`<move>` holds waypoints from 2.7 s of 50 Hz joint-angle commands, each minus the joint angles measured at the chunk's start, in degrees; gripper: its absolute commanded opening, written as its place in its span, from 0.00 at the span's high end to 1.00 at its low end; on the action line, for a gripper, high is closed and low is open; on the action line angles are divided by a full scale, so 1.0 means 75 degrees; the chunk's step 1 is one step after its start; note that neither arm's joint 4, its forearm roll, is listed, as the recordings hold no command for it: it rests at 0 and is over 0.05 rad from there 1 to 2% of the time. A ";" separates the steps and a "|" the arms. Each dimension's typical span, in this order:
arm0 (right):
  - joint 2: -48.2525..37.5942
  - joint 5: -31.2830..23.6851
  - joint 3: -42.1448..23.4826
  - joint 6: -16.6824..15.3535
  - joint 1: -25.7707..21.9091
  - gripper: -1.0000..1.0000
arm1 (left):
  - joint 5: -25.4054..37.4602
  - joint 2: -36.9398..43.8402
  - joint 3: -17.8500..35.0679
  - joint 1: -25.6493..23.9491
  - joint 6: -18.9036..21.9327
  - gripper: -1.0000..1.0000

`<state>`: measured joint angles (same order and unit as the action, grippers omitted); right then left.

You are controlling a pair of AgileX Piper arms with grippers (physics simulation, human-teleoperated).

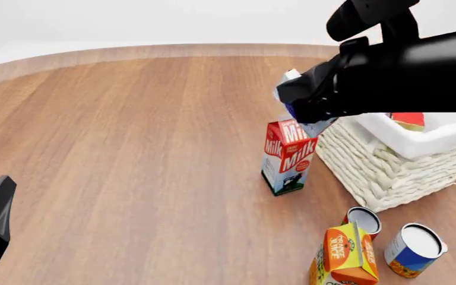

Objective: Pick up the cream cheese box and the butter, and put them in the basket.

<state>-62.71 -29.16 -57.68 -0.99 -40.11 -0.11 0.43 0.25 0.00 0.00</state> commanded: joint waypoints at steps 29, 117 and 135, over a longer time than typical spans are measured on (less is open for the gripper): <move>0.1080 -0.1085 -0.0757 -0.0421 0.2486 1.00 | 0.0000 0.0000 0.0000 0.0000 0.0000 0.00; -0.1167 0.0460 -0.0464 0.0021 0.5081 1.00 | 0.0000 0.0000 0.0000 0.0000 0.0000 0.00; -0.1558 0.0918 -0.0183 0.0045 0.5244 1.00 | 0.0000 0.0000 0.0000 0.0000 0.0000 0.00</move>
<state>-72.93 -24.19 -59.80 -1.13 -1.37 -0.11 0.43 0.25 0.00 0.00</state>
